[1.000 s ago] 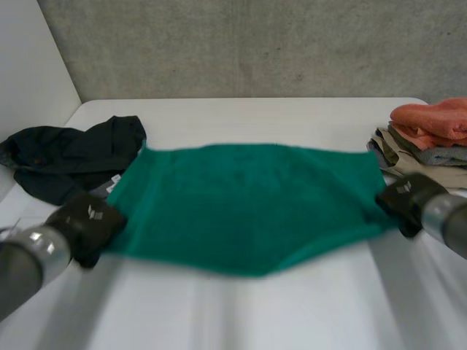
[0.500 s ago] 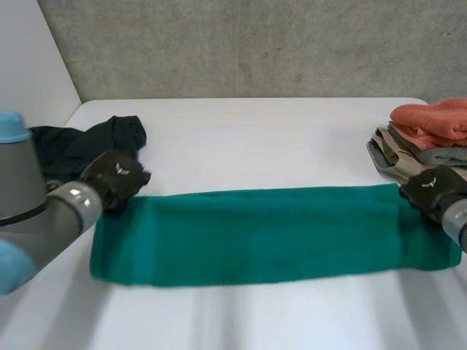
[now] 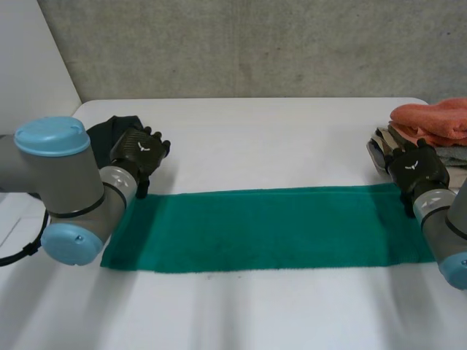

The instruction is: Fold the laundry.

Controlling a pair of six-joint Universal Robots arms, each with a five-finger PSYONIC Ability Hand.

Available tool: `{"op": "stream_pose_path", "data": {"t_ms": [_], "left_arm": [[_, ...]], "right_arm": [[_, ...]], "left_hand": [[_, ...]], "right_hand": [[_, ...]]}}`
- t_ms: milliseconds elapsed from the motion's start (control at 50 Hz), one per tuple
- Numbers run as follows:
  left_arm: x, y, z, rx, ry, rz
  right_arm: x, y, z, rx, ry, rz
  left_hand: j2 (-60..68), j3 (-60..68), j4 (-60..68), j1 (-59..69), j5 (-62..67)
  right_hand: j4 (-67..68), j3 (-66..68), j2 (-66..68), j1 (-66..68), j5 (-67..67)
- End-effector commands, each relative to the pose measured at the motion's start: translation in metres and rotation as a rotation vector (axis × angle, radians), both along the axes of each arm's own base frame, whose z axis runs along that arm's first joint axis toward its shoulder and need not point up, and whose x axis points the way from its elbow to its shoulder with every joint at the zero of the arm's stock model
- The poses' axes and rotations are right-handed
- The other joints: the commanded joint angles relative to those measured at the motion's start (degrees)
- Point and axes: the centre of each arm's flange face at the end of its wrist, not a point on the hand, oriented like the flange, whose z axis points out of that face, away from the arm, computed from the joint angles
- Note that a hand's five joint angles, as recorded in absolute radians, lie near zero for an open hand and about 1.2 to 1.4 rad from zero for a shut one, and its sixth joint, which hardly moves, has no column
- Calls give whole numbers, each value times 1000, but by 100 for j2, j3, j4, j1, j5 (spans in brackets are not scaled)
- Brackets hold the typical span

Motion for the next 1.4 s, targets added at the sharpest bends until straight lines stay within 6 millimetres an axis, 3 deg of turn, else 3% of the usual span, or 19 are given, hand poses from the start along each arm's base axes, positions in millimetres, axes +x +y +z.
{"op": "stream_pose_path", "data": {"t_ms": [20, 120, 300, 440, 500, 520, 660, 760, 820, 880, 940, 1020, 1200, 1280, 1340, 1380, 1400], "left_arm": [[9, 19, 21, -20, 13, 26], [13, 32, 28, -26, 19, 21], [18, 49, 20, 16, 5, 15], [17, 53, 13, 37, 3, 9], [17, 52, 13, 36, 3, 9], [18, 52, 13, 36, 3, 11], [18, 53, 21, 16, 11, 14], [21, 58, 35, -16, 26, 15], [23, 58, 37, -20, 28, 18], [24, 60, 36, -14, 27, 22], [25, 65, 34, -1, 35, 20], [24, 68, 31, 23, 64, 20], [22, 69, 31, 49, 120, 12], [21, 69, 31, 52, 122, 5], [21, 70, 30, 55, 121, 4], [21, 70, 30, 55, 122, 4], [21, 70, 30, 55, 122, 4]], "right_arm": [[-15, 25, 15, 95, -15, -27], [-30, 41, 23, 193, -74, -20], [-50, 59, 8, 333, -169, 17], [-66, 53, 2, 336, -190, -13], [-74, 44, -7, 310, -179, -31], [-77, 41, -8, 301, -177, -42], [-116, 25, -5, 236, -112, -189], [-130, 18, 25, 131, 0, -222], [-127, 18, 32, 109, 5, -194], [-119, 23, 30, 119, -23, -149], [-102, 32, 23, 153, -93, -29], [-90, 43, 15, 202, -167, 74], [-85, 52, -2, 275, -216, 91], [-85, 51, -13, 307, -220, 89], [-85, 49, -15, 306, -213, 92], [-87, 47, -18, 305, -200, 89], [-88, 46, -19, 302, -191, 88]], "left_hand": [[-87, -78, -46, -26, -28], [-138, -128, -96, -77, -79], [-138, -128, -96, -77, -79], [-155, -145, -113, -94, -95], [-155, -145, -113, -94, -95], [-155, -145, -113, -94, -95], [-188, -179, -147, -128, -129], [-188, -179, -147, -128, -129], [-188, -179, -147, -128, -129], [-188, -179, -147, -128, -129], [-188, -179, -147, -128, -129], [-222, -212, -180, -161, -163], [-205, -196, -164, -144, -146], [-205, -196, -164, -144, -146], [-205, -196, -164, -144, -146], [-205, -196, -164, -144, -146], [-205, -196, -164, -144, -146]], "right_hand": [[-248, -243, -245, -323, -280], [229, 234, 233, 154, 198], [1072, 1077, 1076, 997, 1041], [1708, 1713, 1712, 1633, 1677], [6102, 6107, 6106, 6027, 6071], [6745, 6750, 6749, 6670, 6714], [6752, 6757, 6755, 6677, 6720], [6752, 6757, 6755, 6677, 6720], [6752, 6757, 6755, 6677, 6720], [3706, 3711, 3710, 3631, 3675], [2521, 2526, 2525, 2446, 2490], [2334, 2339, 2337, 2259, 2302], [2283, 2288, 2287, 2208, 2252], [2501, 2506, 2505, 2426, 2470], [3525, 3530, 3529, 3450, 3494], [6736, 6741, 6739, 6661, 6704], [6751, 6757, 6755, 6676, 6720]]}}
